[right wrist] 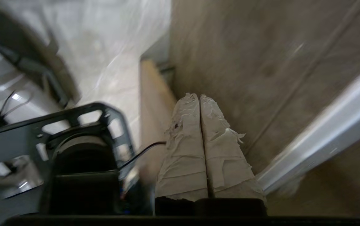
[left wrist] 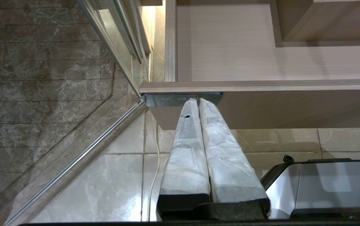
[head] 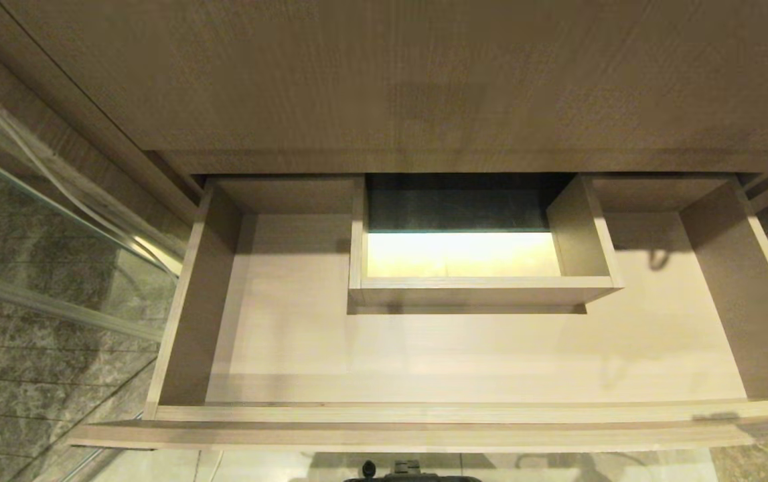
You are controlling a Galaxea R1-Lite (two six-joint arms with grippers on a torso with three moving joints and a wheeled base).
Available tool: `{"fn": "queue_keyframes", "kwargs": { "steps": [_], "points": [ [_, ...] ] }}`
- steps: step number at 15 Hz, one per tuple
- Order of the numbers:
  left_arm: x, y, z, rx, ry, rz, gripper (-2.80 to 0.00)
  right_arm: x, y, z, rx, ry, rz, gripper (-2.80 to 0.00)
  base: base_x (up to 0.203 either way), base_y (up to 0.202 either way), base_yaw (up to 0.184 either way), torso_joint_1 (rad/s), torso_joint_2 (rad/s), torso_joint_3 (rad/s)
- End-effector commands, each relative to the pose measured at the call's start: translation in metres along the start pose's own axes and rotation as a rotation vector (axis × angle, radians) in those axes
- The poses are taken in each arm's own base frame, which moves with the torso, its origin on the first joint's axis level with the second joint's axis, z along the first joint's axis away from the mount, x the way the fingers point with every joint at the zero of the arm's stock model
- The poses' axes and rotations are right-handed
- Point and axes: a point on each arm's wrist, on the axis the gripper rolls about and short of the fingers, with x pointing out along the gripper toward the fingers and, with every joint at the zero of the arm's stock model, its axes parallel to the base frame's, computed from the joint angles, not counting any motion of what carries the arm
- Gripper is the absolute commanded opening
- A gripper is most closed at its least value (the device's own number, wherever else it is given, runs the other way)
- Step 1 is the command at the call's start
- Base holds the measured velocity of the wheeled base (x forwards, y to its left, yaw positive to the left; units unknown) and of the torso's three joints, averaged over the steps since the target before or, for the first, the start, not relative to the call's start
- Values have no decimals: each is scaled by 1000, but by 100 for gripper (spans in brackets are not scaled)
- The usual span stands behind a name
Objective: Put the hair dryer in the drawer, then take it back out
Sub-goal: Close the drawer
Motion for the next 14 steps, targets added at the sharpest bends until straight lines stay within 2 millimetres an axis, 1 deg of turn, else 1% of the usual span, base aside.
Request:
{"fn": "queue_keyframes", "kwargs": {
  "steps": [1, 4, 7, 9, 11, 14],
  "points": [
    [0, 0, 0, 1, 0, 0, -280, 32, 8, 10, -7, 148, 55, -280, 0, 0, 0, 0, 0, 0],
    [0, 0, 0, 1, 0, 0, -280, 59, 14, 26, -16, 188, 80, -280, 0, 0, 0, 0, 0, 0],
    [0, 0, 0, 1, 1, 0, -280, 81, 20, 46, -30, 173, 147, -280, 0, 0, 0, 0, 0, 0],
    [0, 0, 0, 1, 0, 0, -280, 100, 24, 58, -38, 180, 162, -280, 0, 0, 0, 0, 0, 0],
    [0, 0, 0, 1, 0, -1, -280, 113, 26, 67, -43, 179, 164, -280, 0, 0, 0, 0, 0, 0],
    [0, 0, 0, 1, 0, 0, -280, 124, 29, 72, -51, 201, 170, -280, 0, 0, 0, 0, 0, 0]
  ]
}}
